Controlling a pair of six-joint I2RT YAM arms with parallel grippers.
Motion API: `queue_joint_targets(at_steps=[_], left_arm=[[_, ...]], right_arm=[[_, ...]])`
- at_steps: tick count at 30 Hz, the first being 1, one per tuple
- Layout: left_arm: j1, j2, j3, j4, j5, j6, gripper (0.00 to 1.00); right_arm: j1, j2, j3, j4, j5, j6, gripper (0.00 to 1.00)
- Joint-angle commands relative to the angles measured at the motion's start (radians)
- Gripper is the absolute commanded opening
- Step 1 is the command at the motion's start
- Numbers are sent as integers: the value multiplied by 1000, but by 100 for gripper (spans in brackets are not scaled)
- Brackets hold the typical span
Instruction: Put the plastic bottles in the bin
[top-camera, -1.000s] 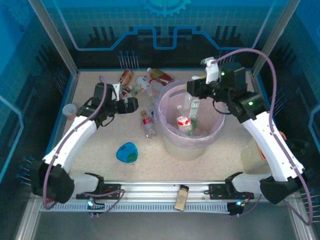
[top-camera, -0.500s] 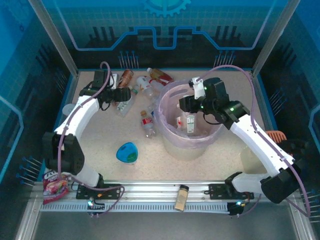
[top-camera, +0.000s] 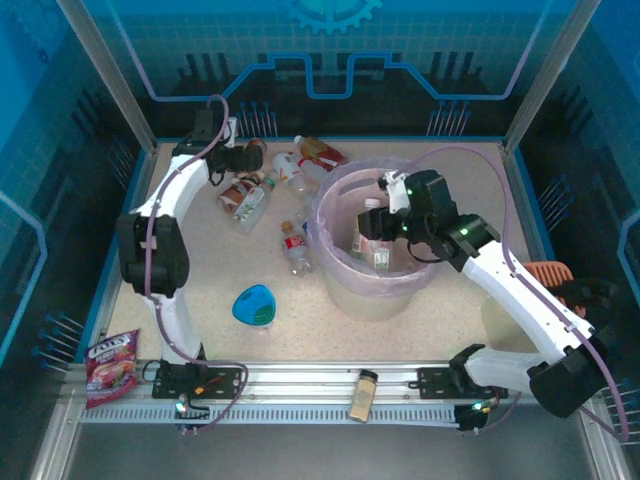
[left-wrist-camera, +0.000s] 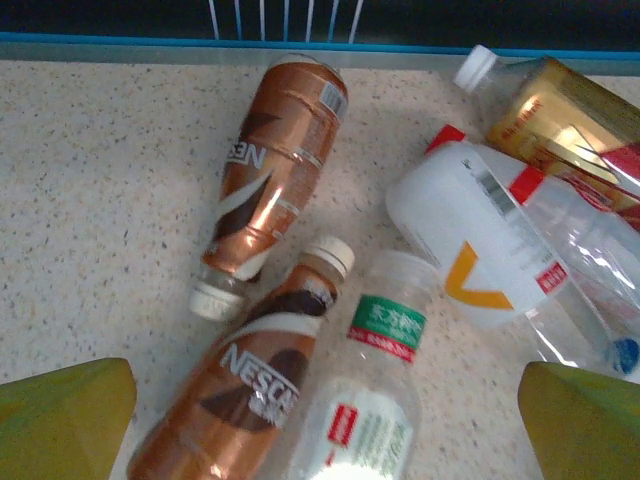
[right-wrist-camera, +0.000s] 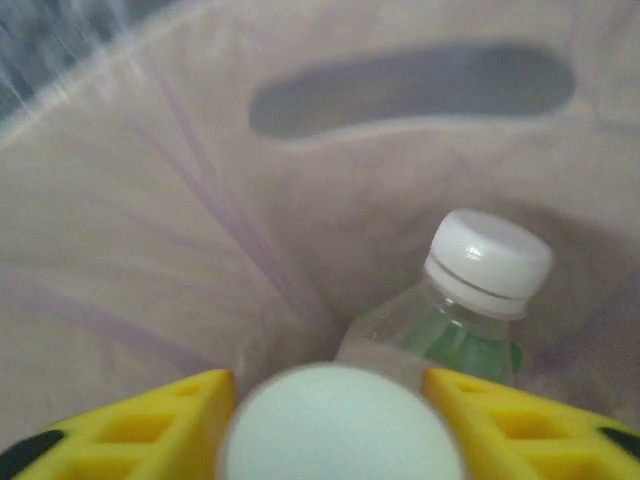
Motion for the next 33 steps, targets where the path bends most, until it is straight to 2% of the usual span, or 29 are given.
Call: queue_joint_targets(at_steps=[1,6,9,14,20,25,29,33], left_arm=[[27,64,74,3,14,38,99],[46,153,141,5,40,61,99],[48,210,183,7,54,77,99],[50,329,323,-33,38,74,99],[49,513,583,-201,34,38,99],[49,576,638,-257,27,43,98],[49,599,633,-275,21,54,93],[50,613,632,-272,10,61,80]], right_arm=[[10,-32,79,-150,29,-32,62],[9,-49,219,-260,41,-59,88],[5,-56,276,-302,59,-71,95],[-3,-82,308,-339,84,-58,94],[-7,-115,286,-343,97,-30,93],[-11,-114,288,-341,99,-25,93],[-12,-107,291,-340,90,-25,92],[-12,-107,285,-330,81,-20,92]])
